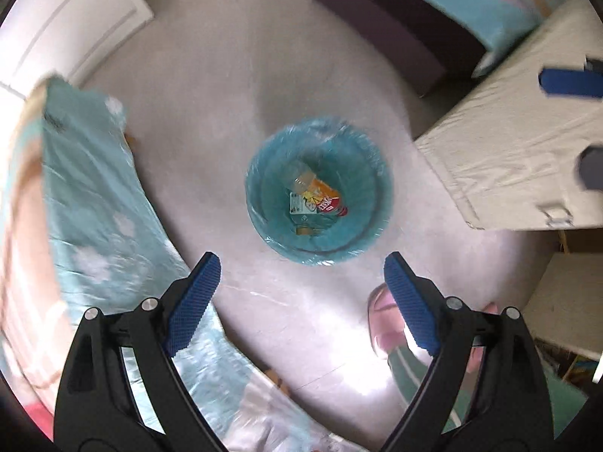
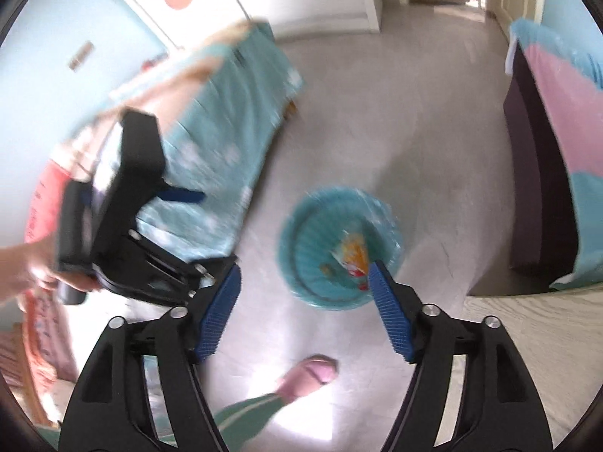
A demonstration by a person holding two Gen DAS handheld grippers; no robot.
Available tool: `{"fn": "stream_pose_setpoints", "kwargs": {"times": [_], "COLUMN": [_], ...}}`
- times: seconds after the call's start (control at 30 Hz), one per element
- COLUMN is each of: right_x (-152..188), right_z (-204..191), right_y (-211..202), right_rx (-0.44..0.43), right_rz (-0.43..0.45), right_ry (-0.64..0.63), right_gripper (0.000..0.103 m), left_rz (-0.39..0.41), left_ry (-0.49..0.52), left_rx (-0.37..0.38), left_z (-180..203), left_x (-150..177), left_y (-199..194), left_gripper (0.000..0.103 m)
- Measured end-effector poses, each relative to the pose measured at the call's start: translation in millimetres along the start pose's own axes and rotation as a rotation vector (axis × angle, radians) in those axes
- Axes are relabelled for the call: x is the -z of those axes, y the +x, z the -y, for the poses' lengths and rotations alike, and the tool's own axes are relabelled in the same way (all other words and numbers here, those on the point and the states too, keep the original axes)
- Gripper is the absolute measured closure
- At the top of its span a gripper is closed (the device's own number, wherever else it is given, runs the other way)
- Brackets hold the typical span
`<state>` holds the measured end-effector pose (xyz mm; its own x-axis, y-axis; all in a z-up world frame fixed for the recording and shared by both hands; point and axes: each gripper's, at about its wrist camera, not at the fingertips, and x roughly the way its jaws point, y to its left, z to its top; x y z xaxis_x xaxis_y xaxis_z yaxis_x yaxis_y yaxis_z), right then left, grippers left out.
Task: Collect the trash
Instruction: 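Move both grippers back toward the white paper cups on the table, then grasp a white paper cup with the left gripper while the right grasps the other cup's rim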
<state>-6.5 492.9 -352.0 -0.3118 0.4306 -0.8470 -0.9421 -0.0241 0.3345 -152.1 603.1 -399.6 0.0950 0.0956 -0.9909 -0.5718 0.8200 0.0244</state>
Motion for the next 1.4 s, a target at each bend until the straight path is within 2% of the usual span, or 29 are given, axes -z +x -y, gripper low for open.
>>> {"fn": "stream_pose_setpoints", "kwargs": {"times": [0.13, 0.3, 0.43, 0.6, 0.7, 0.8, 0.9, 1.0, 1.07, 1.13, 1.27, 1.4], "right_x": [-1.1, 37.4, 105.5, 209.1, 263.8, 304.2, 347.6, 383.0, 392.7, 400.2, 401.9, 405.4], "right_z": [-14.1, -4.8, 19.0, 50.6, 67.3, 89.1, 115.6, 150.4, 168.6, 176.6, 200.4, 229.5], "right_y": [-105.2, -235.1, -322.8, -405.2, -439.2, -459.1, -474.9, -484.2, -481.3, -470.3, -460.9, -453.4], "right_rx": [0.028, 0.168, 0.312, 0.508, 0.596, 0.648, 0.622, 0.530, 0.458, 0.395, 0.313, 0.201], "right_rz": [0.129, 0.295, 0.396, 0.451, 0.454, 0.452, 0.473, 0.487, 0.490, 0.487, 0.475, 0.465], "right_ry": [0.031, 0.123, 0.270, 0.419, 0.480, 0.531, 0.613, 0.702, 0.739, 0.751, 0.730, 0.745], "right_gripper": [0.021, 0.016, 0.015, 0.015, 0.015, 0.014, 0.014, 0.015, 0.015, 0.022, 0.030, 0.042], "left_rz": [0.109, 0.216, 0.304, 0.357, 0.375, 0.402, 0.399, 0.368, 0.330, 0.305, 0.286, 0.239], "left_ry": [0.145, 0.302, 0.441, 0.576, 0.637, 0.699, 0.757, 0.782, 0.786, 0.782, 0.794, 0.819], "left_rx": [-0.016, 0.042, 0.091, 0.181, 0.232, 0.254, 0.279, 0.282, 0.289, 0.249, 0.162, 0.132], "left_z": [36.4, 103.6, 178.5, 289.6, 357.6, 416.3, 468.4, 516.1, 540.8, 561.1, 579.0, 594.1], "left_x": [-4.6, -22.7, -43.4, -72.7, -87.9, -96.3, -102.5, -116.1, -126.1, -133.6, -144.9, -152.0], "left_y": [-89.2, -181.6, -231.2, -264.5, -279.7, -290.6, -288.7, -279.2, -270.9, -261.0, -250.8, -235.8], "left_gripper": [0.017, 0.016, 0.014, 0.014, 0.010, 0.007, 0.007, 0.007, 0.007, 0.007, 0.007, 0.007]}}
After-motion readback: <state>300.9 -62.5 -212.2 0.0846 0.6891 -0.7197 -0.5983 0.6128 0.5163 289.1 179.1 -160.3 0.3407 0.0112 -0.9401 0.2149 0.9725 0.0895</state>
